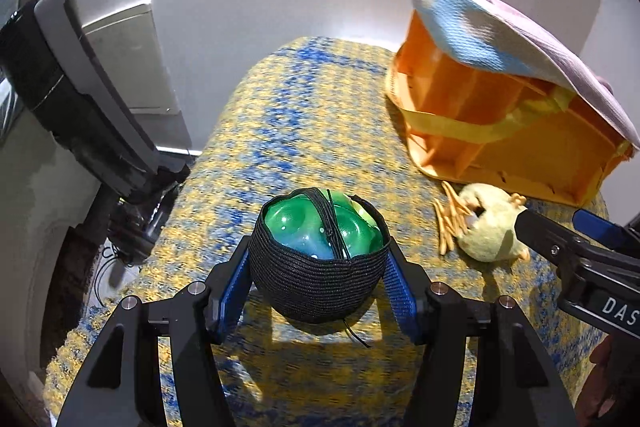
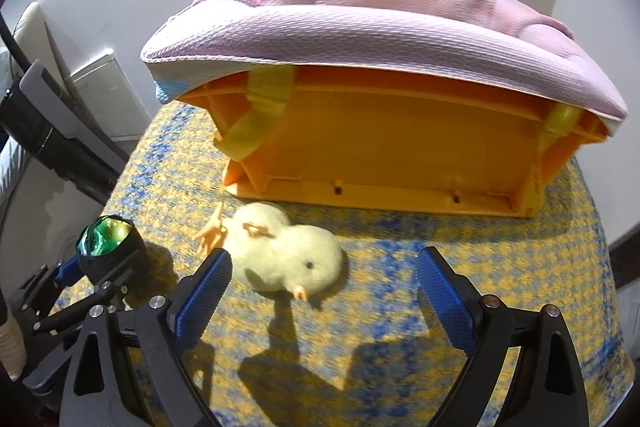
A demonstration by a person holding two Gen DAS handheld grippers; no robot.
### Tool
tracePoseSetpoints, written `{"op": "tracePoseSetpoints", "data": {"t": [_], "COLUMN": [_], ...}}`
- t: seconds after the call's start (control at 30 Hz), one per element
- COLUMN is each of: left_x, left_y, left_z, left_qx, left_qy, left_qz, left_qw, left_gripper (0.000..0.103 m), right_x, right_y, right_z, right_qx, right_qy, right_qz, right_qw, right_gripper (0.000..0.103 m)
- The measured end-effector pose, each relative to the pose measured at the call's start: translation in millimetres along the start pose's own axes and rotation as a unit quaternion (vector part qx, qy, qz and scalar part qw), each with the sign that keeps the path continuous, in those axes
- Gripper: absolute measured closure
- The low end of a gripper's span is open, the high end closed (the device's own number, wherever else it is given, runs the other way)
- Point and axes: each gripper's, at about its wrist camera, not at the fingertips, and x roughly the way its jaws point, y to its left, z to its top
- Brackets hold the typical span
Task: Organize objects
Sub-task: 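Lift the ball with the left tool while the right tool grasps the yellow chick plush, then carry the ball with the left tool while the right tool carries the chick over the basket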
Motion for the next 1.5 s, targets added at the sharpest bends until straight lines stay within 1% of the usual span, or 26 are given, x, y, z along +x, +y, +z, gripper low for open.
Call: {"op": "tracePoseSetpoints", "data": {"t": [0.43,0.6,0.67,0.73,0.77,0.8,0.83,0.97,1.13,1.27,1.5], "left_x": [9.1,11.0,11.2,11.4,11.7,11.8,11.9,10.3,4.8,-3.4,-21.5], "left_y": [4.3,5.1,4.7,4.3,3.7,3.2,3.1,2.4,-0.4,-12.3,-33.3], "left_z": [3.1,3.1,3.1,2.7,2.5,2.4,2.3,2.3,5.4,6.4,10.9], "left_qx": [0.0,0.0,0.001,0.002,0.004,0.005,0.006,0.006,0.002,0.014,0.033], "left_qy": [0.0,0.003,0.003,0.003,0.003,0.003,0.003,0.001,0.002,-0.006,-0.023], "left_qz": [0.001,0.0,-0.001,-0.002,-0.002,-0.002,-0.002,-0.004,-0.021,-0.029,-0.039], "left_qw": [1.0,1.0,1.0,1.0,1.0,1.0,1.0,1.0,0.9998,0.9995,0.9984], "left_gripper": [0.042,0.042,0.042,0.042,0.042,0.042,0.042,0.042,0.042,0.042,0.042], "right_x": [34.6,45.8,49.8,52.8,53.3,52.7,51.5,47.8,33.9,19.4,-15.3], "right_y": [17.2,17.0,13.1,10.0,9.7,10.6,12.8,13.8,2.3,-13.4,-23.4], "right_z": [8.9,8.1,6.6,5.0,4.5,4.3,4.5,3.9,-0.9,-3.1,-4.2], "right_qx": [0.003,0.008,0.016,0.023,0.023,0.021,0.014,0.008,0.005,0.004,0.007], "right_qy": [0.025,0.039,0.045,0.051,0.051,0.049,0.046,0.04,0.024,0.008,-0.02], "right_qz": [0.005,0.009,0.015,0.026,0.032,0.035,0.035,0.036,0.033,0.023,0.02], "right_qw": [1.0,0.999,0.999,0.998,0.998,0.998,0.998,0.999,0.999,1.0,1.0], "right_gripper": [0.009,0.01,0.013,0.022,0.023,0.028,0.029,0.03,0.03,0.03,0.03]}}
